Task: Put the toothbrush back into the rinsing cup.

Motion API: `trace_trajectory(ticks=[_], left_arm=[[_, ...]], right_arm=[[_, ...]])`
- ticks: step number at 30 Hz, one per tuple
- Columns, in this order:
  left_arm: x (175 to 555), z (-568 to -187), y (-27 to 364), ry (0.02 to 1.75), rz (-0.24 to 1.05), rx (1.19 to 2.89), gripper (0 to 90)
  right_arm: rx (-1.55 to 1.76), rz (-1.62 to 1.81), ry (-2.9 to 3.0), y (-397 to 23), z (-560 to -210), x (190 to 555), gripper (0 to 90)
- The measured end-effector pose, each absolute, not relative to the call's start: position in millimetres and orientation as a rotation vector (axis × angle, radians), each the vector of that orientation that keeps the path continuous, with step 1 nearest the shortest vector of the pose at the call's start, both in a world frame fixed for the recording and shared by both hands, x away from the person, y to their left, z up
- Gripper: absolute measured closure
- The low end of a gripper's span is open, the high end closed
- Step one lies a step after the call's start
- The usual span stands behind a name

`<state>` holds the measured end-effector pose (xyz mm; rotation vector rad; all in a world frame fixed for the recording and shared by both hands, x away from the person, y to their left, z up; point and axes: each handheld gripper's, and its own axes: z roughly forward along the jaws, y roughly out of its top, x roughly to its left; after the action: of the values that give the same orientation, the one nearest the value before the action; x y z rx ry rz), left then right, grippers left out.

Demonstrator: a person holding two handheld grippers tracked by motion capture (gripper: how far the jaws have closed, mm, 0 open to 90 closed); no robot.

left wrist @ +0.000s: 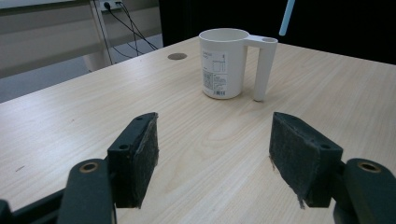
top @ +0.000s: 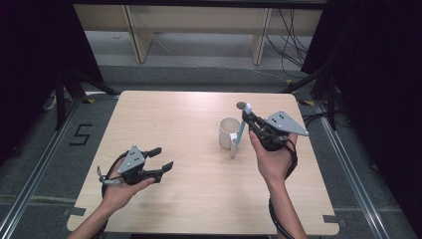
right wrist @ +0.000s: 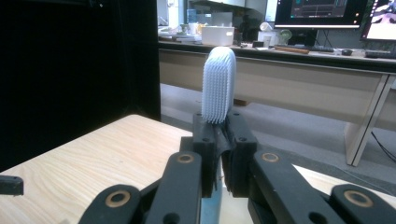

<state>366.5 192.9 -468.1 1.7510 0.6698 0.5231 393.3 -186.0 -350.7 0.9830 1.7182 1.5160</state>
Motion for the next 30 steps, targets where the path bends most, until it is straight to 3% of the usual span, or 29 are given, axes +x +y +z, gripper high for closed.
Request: trace_trajectory(ticks=[30], left_arm=[[366, -470, 195, 0.678, 0.528, 1.77, 32.2]], right_arm=[[0.998, 1.471, 1.738, -179, -363, 411, 85.3]])
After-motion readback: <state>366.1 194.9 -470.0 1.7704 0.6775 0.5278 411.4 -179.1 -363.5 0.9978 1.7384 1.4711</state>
